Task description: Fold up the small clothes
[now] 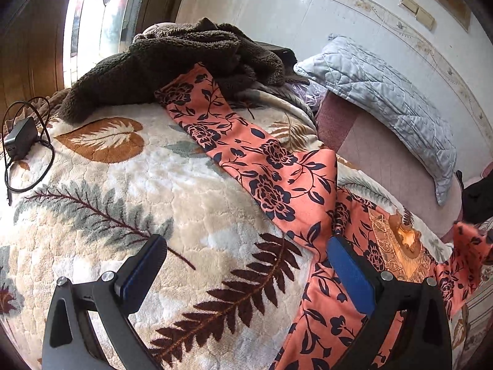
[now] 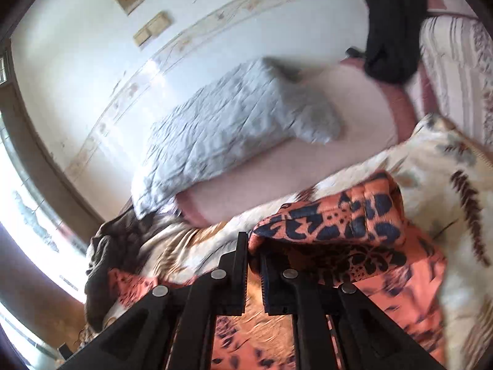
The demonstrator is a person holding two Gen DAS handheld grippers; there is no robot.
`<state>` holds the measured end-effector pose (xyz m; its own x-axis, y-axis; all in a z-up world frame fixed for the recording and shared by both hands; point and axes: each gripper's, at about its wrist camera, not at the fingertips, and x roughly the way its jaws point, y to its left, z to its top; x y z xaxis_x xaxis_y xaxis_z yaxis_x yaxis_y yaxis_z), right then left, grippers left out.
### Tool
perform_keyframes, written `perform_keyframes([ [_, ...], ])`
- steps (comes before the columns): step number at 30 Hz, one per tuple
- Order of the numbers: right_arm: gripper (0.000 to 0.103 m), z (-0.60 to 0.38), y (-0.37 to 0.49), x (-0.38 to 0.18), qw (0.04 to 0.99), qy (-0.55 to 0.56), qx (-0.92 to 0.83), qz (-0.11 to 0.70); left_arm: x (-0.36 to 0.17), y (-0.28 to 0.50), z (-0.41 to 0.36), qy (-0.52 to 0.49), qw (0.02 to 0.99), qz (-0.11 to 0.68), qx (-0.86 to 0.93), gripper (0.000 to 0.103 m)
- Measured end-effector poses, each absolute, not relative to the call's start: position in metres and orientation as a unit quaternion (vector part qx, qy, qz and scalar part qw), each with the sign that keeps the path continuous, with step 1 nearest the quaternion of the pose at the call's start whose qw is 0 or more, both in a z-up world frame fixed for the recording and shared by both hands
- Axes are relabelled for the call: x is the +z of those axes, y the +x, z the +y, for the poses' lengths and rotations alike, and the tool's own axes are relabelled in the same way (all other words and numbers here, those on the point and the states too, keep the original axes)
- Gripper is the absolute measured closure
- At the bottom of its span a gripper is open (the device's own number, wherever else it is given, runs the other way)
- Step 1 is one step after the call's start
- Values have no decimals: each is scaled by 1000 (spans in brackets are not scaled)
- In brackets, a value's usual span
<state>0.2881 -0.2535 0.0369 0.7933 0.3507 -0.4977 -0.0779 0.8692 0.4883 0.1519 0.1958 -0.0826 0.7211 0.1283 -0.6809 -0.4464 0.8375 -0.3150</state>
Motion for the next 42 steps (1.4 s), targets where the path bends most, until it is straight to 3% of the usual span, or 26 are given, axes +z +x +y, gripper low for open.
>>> perform_keyframes([
  [1, 84, -230, 289, 16, 906, 231, 144, 325, -82, 151, 197, -237, 897, 337, 160, 0],
  [3, 13, -194, 293, -31, 882, 222, 169, 381, -81, 151, 196, -238, 898, 341, 146, 0],
  [4, 11, -183, 287, -51, 876, 214, 166, 400, -81, 152, 195, -236, 899, 342, 140, 0],
  [7, 12, -190, 262, -82, 872, 212, 138, 420, -79, 152, 187, -220, 905, 341, 126, 0],
  [12, 12, -247, 223, -79, 869, 285, 136, 381, -69, 156, 150, -184, 918, 347, 63, 0],
  [19, 10, -317, 199, -82, 845, 394, 140, 334, -39, 179, -22, 103, 918, 379, -52, 0],
  [27, 10, -363, 189, -71, 840, 442, 126, 289, -79, 256, -164, 237, 871, 427, -47, 4],
  [30, 11, -377, 188, -77, 828, 467, 116, 288, -105, 277, -165, 249, 846, 470, -18, 43],
  [31, 11, -379, 188, -78, 826, 470, 115, 288, -111, 282, -158, 239, 839, 488, -12, 74],
  [32, 11, -381, 188, -78, 826, 470, 115, 289, -113, 285, -150, 225, 835, 502, -13, 96],
  [36, 11, -385, 188, -76, 825, 472, 122, 287, -94, 290, -96, 137, 861, 490, 24, 98],
  [40, 11, -386, 186, -77, 820, 479, 128, 285, -79, 296, 5, -35, 877, 470, 96, 93],
  [42, 11, -385, 187, -77, 819, 480, 131, 285, -93, 299, 55, -117, 855, 492, 115, 64],
])
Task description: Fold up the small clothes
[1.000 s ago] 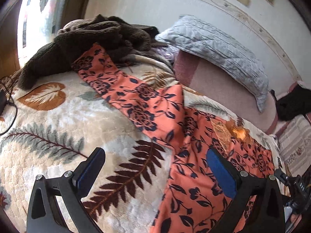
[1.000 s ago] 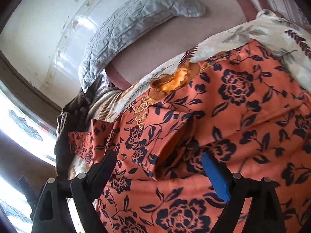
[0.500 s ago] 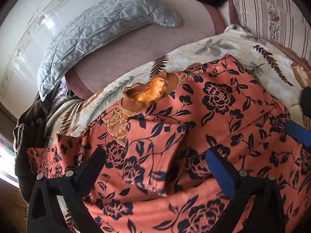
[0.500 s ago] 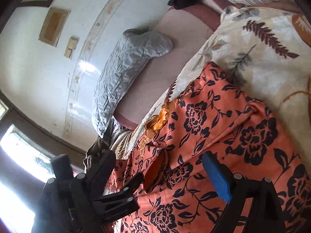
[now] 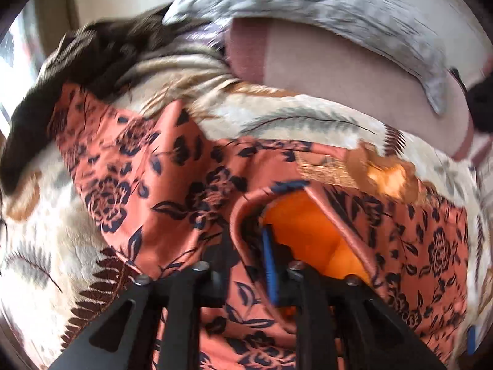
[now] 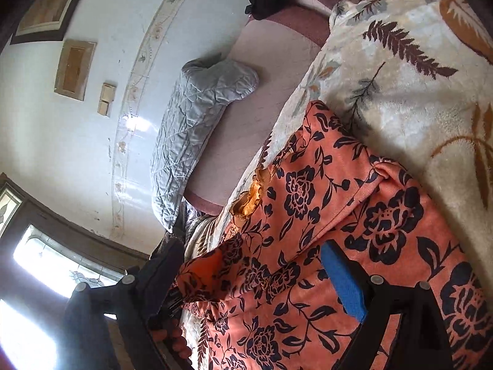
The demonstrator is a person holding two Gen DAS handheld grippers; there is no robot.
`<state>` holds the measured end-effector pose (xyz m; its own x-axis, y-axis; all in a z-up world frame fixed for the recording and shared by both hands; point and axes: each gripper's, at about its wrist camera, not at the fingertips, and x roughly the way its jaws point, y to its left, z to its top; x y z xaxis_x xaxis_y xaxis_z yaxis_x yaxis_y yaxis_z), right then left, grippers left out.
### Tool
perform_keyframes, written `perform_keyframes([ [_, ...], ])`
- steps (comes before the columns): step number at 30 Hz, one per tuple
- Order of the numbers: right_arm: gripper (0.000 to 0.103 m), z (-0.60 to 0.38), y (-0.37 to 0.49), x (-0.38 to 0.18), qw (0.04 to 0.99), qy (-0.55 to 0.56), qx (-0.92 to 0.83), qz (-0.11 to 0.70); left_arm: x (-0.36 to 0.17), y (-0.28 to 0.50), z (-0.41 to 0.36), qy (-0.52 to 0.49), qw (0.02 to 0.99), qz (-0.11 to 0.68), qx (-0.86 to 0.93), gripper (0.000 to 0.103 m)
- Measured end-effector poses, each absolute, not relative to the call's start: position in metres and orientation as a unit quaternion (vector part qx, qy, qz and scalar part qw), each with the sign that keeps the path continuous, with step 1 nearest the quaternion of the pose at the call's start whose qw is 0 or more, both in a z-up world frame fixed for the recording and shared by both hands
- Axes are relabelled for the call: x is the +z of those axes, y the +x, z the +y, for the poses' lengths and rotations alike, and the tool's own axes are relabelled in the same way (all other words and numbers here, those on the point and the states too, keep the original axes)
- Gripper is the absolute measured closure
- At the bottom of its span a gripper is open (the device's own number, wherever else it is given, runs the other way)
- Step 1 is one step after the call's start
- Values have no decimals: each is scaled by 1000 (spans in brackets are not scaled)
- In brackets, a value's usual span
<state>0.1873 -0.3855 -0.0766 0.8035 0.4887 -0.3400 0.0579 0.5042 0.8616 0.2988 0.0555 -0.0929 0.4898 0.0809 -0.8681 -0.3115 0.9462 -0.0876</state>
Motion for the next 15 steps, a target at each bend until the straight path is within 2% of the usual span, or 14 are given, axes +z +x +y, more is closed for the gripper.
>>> perform_keyframes([
  [1, 11, -385, 188, -77, 819, 479, 133, 286, -100, 298, 74, -131, 844, 502, 137, 44],
  [2, 11, -384, 189, -78, 818, 479, 133, 289, -103, 292, 85, -137, 840, 502, 156, 39],
  [7, 11, -379, 195, -83, 814, 479, 131, 301, -95, 257, 100, -126, 863, 473, 125, 39],
  [11, 11, -370, 199, -85, 815, 469, 138, 311, -77, 246, 67, -93, 888, 448, 44, 39],
  [15, 11, -363, 202, -86, 817, 461, 138, 317, -94, 266, 31, -21, 881, 472, 25, 39],
])
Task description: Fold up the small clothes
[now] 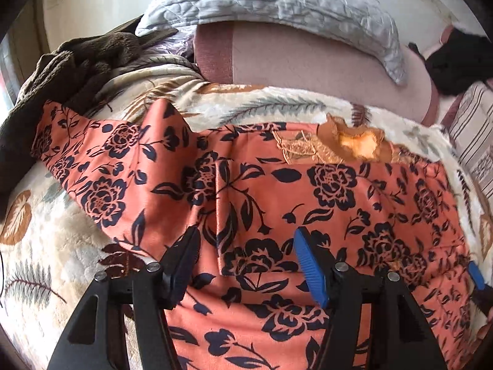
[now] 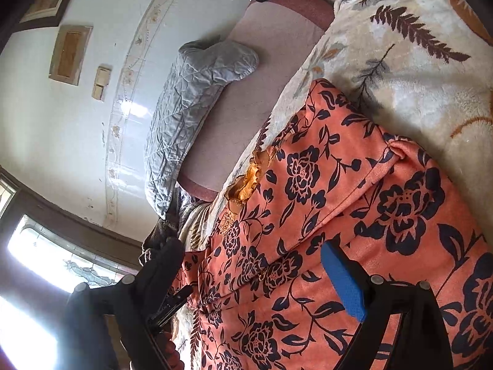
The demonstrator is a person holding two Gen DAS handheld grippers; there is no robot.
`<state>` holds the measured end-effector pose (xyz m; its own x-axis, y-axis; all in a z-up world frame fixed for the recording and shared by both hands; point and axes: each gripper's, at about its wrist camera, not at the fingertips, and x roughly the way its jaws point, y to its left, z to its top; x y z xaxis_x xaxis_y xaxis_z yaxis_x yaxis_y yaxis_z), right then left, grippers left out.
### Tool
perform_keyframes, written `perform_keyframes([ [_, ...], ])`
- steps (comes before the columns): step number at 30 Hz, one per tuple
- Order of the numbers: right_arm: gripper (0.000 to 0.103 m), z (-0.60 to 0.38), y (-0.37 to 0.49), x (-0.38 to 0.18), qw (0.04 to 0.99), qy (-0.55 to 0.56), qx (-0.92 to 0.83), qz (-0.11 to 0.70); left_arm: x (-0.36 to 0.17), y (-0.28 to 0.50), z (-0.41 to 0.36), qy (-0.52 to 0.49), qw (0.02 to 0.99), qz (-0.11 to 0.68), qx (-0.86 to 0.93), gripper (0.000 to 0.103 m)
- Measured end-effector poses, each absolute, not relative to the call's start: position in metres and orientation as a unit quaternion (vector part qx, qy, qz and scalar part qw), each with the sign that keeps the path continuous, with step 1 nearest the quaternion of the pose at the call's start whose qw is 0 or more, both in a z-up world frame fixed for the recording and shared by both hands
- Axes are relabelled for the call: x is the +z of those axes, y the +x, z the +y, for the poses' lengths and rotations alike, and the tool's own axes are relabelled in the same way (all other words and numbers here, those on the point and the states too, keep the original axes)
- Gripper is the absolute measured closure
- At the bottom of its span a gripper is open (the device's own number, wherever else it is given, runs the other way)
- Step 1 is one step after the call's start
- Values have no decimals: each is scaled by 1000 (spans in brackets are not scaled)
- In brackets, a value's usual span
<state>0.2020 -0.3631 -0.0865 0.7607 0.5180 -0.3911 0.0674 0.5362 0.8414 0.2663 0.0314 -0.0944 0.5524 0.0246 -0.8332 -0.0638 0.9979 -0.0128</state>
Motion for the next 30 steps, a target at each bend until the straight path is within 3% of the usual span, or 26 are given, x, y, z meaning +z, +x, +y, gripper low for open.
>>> perform_keyframes([
  [3, 10, -364, 203, -88, 818, 459, 134, 322, -132, 283, 36, 16, 849, 518, 105, 36],
  [7, 11, -388, 195, -90, 818, 472, 105, 312, -106, 263, 27, 18, 881, 463, 100, 37],
  [9, 11, -405, 191, -90, 818, 476, 94, 308, -94, 248, 13, 24, 901, 427, 71, 30],
  [10, 11, -413, 191, -90, 819, 477, 87, 309, -94, 244, 7, 37, 906, 418, 59, 22],
  [14, 9, -429, 219, -94, 773, 527, 143, 323, -121, 250, -4, 63, 894, 442, 41, 21],
  [18, 10, -417, 291, -110, 754, 503, 178, 383, -137, 255, 14, -6, 886, 463, 30, 21],
  [21, 12, -437, 320, -124, 792, 460, 71, 395, -137, 256, 19, -24, 883, 468, 16, 21],
  [23, 12, -446, 317, -125, 786, 489, 38, 377, -128, 251, 27, -43, 885, 464, -2, 21],
  [30, 11, -356, 226, -77, 844, 374, 106, 369, -79, 221, 149, -246, 892, 380, -4, 21],
])
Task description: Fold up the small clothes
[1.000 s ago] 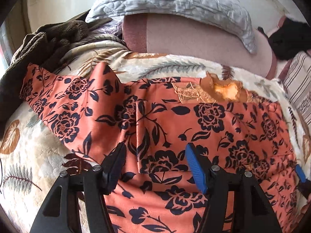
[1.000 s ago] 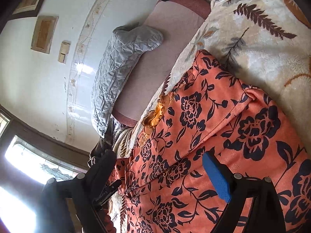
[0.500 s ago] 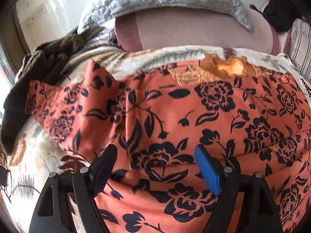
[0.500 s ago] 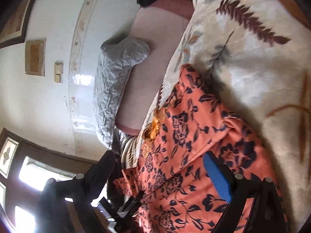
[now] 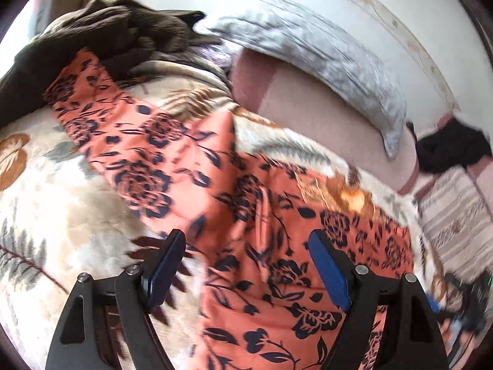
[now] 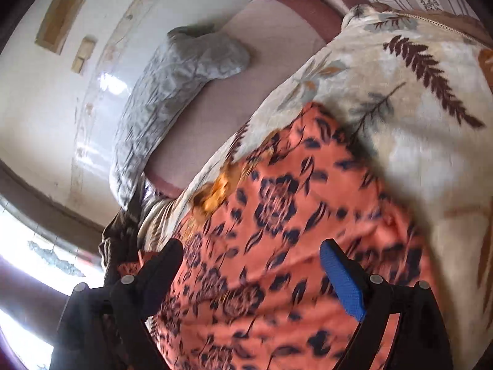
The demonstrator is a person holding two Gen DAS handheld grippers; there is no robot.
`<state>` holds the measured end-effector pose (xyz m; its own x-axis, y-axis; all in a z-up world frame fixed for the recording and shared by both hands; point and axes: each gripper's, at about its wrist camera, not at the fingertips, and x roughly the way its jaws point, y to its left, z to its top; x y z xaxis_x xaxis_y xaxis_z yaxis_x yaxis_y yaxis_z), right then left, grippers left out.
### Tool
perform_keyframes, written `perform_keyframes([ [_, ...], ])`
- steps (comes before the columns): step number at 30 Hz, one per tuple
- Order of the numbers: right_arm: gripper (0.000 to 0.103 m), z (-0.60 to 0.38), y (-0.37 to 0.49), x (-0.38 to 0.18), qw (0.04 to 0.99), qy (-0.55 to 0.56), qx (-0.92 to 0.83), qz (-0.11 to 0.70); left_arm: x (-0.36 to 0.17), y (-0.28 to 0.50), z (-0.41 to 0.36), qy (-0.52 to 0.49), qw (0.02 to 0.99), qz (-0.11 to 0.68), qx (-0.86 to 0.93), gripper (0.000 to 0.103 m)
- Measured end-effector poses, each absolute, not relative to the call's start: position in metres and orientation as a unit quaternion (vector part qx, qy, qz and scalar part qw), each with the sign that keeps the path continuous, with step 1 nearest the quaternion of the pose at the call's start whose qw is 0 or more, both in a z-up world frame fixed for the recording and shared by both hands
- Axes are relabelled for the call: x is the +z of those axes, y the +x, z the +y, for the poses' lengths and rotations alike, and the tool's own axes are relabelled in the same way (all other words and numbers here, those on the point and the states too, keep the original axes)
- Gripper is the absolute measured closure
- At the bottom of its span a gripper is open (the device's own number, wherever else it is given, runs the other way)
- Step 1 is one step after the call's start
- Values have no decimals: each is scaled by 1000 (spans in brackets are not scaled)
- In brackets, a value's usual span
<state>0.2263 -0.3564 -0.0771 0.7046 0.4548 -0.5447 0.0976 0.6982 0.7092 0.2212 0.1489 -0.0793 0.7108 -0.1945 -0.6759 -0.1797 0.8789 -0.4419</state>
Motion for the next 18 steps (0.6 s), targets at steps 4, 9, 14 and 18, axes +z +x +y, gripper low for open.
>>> perform_keyframes([
  [4, 10, -305, 180, -85, 828, 372, 162, 386, -91, 223, 253, -371, 853, 366, 21, 21],
  [9, 10, -265, 177, -90, 836, 324, 197, 396, -122, 256, 347, -493, 796, 347, 58, 22],
  [14, 10, -261, 185, -100, 829, 322, 211, 405, -141, 295, 389, -525, 782, 323, 89, 22],
  [18, 10, -260, 195, -101, 829, 315, 216, 409, -149, 319, 403, -520, 785, 322, 101, 22],
])
